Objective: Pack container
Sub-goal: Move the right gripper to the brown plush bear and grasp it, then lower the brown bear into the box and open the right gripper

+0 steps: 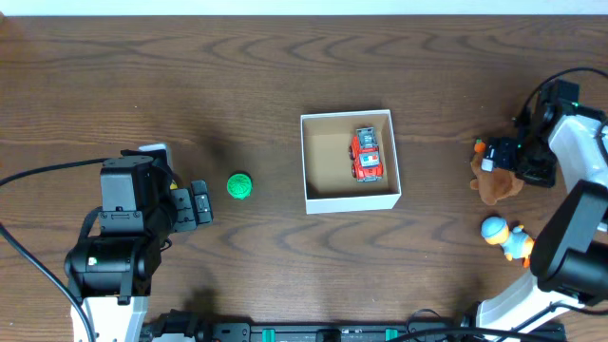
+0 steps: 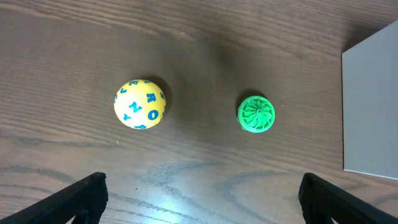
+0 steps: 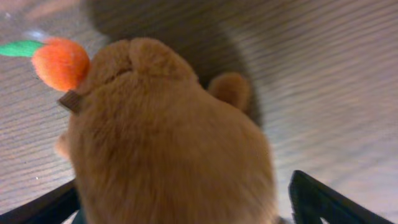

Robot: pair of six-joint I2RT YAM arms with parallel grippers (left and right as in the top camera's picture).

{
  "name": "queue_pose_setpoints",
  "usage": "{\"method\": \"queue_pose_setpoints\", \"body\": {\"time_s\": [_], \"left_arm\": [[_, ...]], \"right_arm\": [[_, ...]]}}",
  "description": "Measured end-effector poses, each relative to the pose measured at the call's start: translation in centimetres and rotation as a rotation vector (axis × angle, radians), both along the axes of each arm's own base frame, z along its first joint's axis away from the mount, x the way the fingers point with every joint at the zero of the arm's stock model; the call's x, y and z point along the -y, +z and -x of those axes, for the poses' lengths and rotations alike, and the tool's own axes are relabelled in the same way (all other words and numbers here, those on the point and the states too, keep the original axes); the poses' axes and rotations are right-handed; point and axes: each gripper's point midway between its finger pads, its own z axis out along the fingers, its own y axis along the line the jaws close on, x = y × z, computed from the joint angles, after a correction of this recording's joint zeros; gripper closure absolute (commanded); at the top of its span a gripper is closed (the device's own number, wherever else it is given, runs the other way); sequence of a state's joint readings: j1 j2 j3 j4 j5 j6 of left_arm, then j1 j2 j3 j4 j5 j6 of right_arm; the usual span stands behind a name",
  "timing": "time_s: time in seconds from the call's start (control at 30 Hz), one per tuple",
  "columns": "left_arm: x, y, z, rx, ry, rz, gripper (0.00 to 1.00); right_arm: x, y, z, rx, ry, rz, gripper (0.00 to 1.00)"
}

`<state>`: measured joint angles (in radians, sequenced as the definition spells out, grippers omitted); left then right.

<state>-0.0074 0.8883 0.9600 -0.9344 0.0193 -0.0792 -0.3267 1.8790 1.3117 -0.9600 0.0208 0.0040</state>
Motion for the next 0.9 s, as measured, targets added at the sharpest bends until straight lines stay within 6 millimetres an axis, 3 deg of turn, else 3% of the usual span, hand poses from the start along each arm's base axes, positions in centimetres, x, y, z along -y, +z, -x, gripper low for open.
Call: {"method": "queue_pose_setpoints", "body": {"time_s": [0.13,0.2,0.4,0.5,0.57,0.67,0.73,0.8,0.9], "left_arm": [[0.0,0.0,0.0,0.0,0.0,0.0,0.02],[0.0,0.0,0.0,0.0,0.0,0.0,0.02],[0.0,0.0,0.0,0.0,0.0,0.0,0.02],[0.0,0.0,0.0,0.0,0.0,0.0,0.02],[0.0,0.0,0.0,0.0,0.0,0.0,0.02],[0.0,0.0,0.0,0.0,0.0,0.0,0.02],[0.0,0.0,0.0,0.0,0.0,0.0,0.02],[0.0,0.0,0.0,0.0,0.0,0.0,0.02],[0.0,0.0,0.0,0.0,0.0,0.0,0.02]], "right_arm": [[-1.0,-0.8,-0.1,-0.015,0.029,-0.031,0.68],[-1.3,-0.7,-0.3,-0.011,0.041,-0.034,0.8],[-2.6,0.1,0.3,-0.039,0.068,-0.038,0.78],[-3.7,2.2,0.0,-0.011,0.105,-0.028,0.79],[-4.9,5.4,-1.4,0.082,0.148,-0.003,0.81],[-7.9,12.9,-4.3,0.325,0.234,0.047,0.91],[-11.2,18.8,-5.3,0.521,0.292,0.056,0.92],[-14.8,23.5,-4.9,0.672,0.334,0.024,0.91],[-19.1,26.7,-3.5,0.776,0.367,-0.051,0.91]]}}
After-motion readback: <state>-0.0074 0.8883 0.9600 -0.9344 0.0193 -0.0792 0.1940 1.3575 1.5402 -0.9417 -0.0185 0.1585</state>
